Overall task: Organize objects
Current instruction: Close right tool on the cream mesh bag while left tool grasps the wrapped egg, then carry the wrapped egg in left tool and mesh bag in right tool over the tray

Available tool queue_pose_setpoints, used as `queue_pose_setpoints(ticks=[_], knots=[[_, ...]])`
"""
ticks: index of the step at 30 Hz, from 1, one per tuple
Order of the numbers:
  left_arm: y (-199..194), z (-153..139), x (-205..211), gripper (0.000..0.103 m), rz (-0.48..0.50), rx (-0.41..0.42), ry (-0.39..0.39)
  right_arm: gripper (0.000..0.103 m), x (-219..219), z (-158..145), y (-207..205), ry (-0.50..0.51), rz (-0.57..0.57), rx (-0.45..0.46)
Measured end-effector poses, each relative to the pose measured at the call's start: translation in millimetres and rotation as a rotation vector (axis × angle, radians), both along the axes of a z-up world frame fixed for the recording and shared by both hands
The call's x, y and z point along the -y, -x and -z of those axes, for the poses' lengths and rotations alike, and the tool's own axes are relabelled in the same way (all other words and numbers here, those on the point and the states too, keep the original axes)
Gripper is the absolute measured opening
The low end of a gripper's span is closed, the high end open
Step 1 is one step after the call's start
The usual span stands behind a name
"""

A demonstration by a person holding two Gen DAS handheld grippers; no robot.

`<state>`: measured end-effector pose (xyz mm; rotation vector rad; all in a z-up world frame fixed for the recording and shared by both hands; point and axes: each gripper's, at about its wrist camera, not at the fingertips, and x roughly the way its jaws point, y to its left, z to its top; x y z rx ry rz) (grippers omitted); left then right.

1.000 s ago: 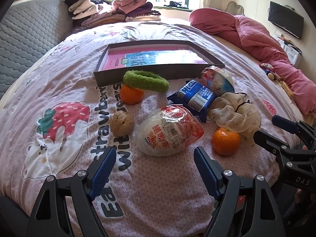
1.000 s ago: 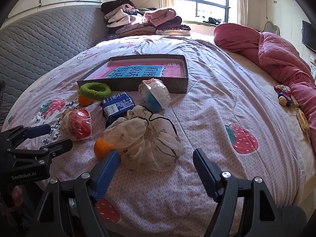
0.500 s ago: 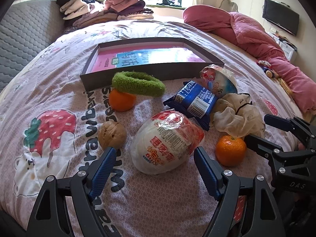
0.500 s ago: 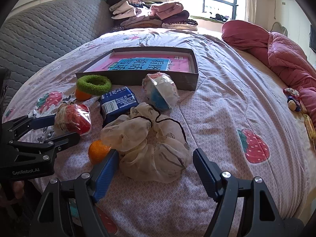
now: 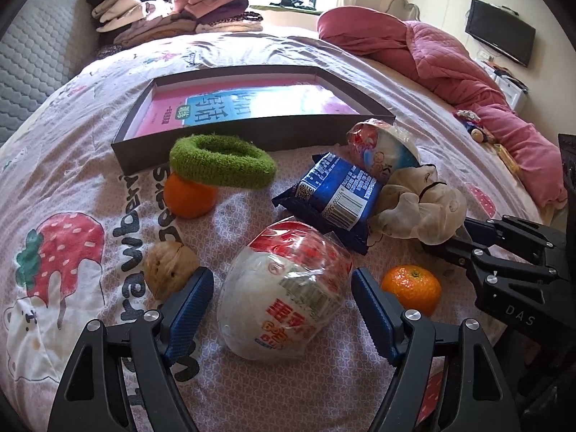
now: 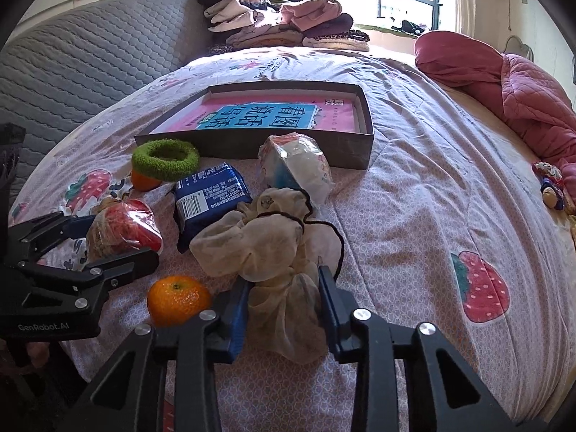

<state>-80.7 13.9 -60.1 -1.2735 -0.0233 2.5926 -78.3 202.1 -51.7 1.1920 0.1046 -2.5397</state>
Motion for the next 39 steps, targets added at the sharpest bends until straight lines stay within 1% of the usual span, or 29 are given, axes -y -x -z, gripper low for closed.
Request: queue_pose_setpoints(ticks=[3,5,7,10,18,26,39], knots=[[1,5,-2,0.076,0.009,0.009,0.003,0.026,-3,1,1,0.025,0.000,0.003],[1,4,-4,0.072,0.016,0.003,0.004,0.024,-4,1,2,0.049,-0.003,0.012],[1,4,-6,0.060,0.029,0.003,-0.003,0.023,-6,1,2,0.073,-0.007,0.014],[0,4,-6,0.059,0.035,0.001,-0.007,0.021,-8,-1,0,0.089,-0.011,0.005],[-6,0,-1,0.057,0.046,-0.009,-0.048,0.020,-8,-6,-7,0.114,-0.027,-0.018],[-13,-11,-2,0.057,0.047,-0.053,-0.045,0.020,-4,-18,-15,0.104,-0.037,-0.070],[-19,-27,9,0.057,0.013,-0.093,-0.055,0.020,6,-35,-22,0.115,-0.053,-0.108]])
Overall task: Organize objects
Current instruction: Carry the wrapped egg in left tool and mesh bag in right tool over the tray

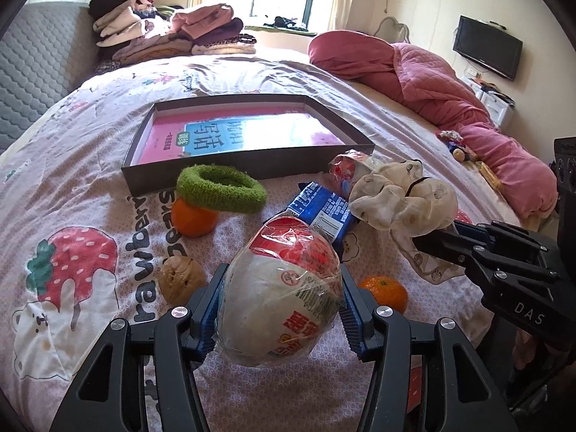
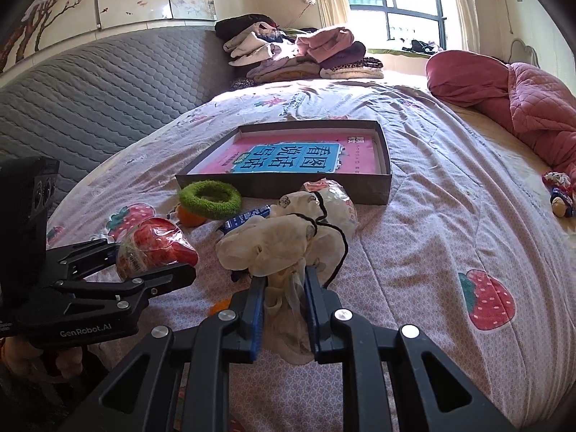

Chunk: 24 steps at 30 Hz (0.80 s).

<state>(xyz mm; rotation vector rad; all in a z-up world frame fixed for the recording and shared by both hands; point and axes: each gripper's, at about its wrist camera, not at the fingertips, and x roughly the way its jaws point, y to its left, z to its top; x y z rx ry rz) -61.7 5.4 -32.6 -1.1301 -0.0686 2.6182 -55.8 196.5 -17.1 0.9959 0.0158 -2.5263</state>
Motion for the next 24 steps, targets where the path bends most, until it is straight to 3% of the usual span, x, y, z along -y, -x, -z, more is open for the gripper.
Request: queue_pose_setpoints(ticks=[11,24], knots=[[15,-16,4,0.057,-0.036,0.007,-0.021,0.020,9,-22,12,-0.014,0.000,-0.058],[61,-33,12,0.057,-0.043,-0.009,-0.042,0.020,17,-38,51,0.001,0.000,-0.109]])
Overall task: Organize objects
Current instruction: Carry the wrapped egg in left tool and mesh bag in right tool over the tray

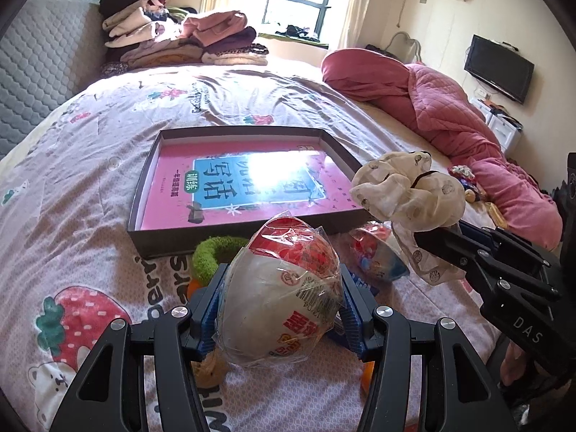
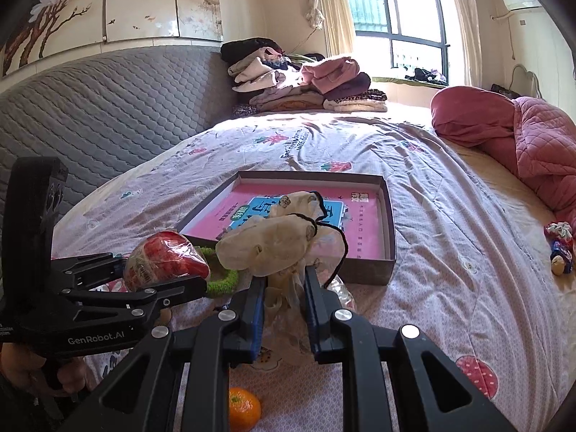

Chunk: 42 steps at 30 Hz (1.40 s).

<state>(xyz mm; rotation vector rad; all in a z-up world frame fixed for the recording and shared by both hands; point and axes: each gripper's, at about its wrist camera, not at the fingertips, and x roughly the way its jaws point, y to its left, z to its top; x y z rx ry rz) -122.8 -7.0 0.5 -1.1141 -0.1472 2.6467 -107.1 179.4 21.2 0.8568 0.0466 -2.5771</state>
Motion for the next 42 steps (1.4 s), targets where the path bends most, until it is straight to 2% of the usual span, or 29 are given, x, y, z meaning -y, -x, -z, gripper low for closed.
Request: queue_pose_setpoints(ticks=[7,23,34,42], knots=[[27,-7,10,0.057,-0.011,-0.017,0.033,0.020,3,0,24,-0.009,0.006,-0.005],[98,-10,43,0.057,-0.074,-0.019,0.038,0.020,-2,1,77,-0.012,0.029,-0.007],[130,13,56,0.058,-0.097,0.013,0.059,0.020,1,30,118,-0.065,0.029,0.054],[143,28,57,0.058,-0.108,0.039,0.076,0.020,2,39,134,-0.083,0.017,0.083]])
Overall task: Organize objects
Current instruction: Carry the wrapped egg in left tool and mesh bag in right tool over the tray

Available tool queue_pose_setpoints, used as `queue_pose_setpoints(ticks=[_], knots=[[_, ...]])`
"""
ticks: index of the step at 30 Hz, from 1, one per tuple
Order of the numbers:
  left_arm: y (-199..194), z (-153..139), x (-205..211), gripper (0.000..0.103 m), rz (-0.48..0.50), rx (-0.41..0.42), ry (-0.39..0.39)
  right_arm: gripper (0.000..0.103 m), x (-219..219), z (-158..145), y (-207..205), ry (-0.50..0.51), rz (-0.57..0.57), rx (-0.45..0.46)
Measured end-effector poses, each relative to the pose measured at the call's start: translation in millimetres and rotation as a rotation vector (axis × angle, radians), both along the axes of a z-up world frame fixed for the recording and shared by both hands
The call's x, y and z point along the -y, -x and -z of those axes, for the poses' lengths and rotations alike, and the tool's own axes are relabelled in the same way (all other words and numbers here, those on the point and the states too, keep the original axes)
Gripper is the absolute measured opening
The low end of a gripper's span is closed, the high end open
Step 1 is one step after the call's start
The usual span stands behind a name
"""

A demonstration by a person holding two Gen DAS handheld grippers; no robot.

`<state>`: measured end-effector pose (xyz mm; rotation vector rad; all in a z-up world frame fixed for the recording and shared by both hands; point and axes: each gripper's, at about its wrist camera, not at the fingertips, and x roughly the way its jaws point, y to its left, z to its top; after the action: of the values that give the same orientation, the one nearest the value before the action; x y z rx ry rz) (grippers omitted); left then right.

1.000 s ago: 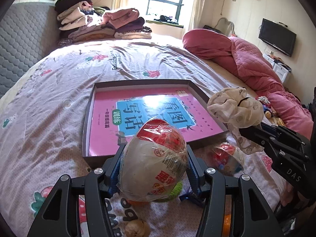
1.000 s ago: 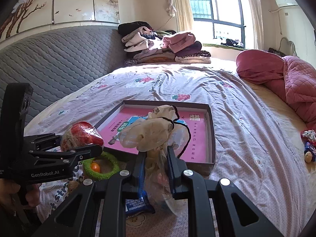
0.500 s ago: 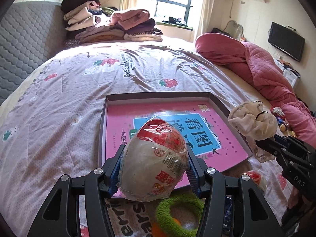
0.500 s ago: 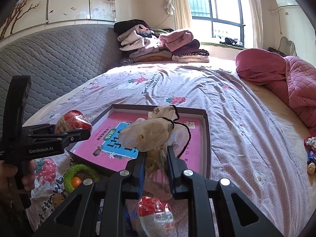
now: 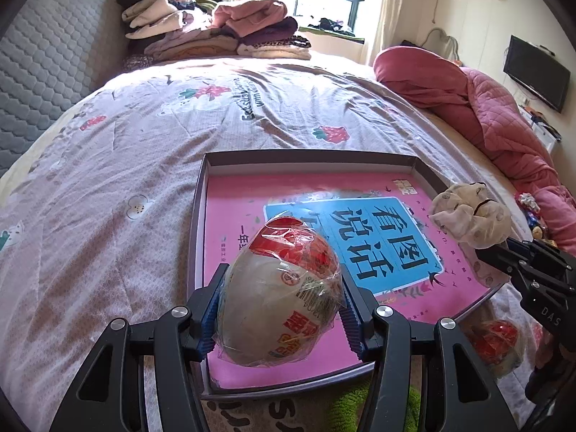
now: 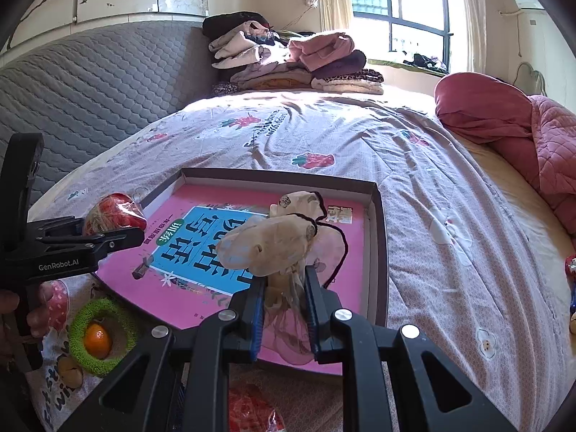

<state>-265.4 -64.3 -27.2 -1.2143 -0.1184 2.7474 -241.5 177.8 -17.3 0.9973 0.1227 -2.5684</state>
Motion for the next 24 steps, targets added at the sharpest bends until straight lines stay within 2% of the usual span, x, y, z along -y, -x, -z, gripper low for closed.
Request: queue_pose_setpoints(ticks=[15,24], knots=[[12,18,-2,0.058,0.007,0.054,0.007,0.020,-7,26,19,-0.048,0.032,0.085],[12,24,-6,0.058,0.017,0.080,0.025,0.023,-9,28,21,-0.044,0.040,0.101]])
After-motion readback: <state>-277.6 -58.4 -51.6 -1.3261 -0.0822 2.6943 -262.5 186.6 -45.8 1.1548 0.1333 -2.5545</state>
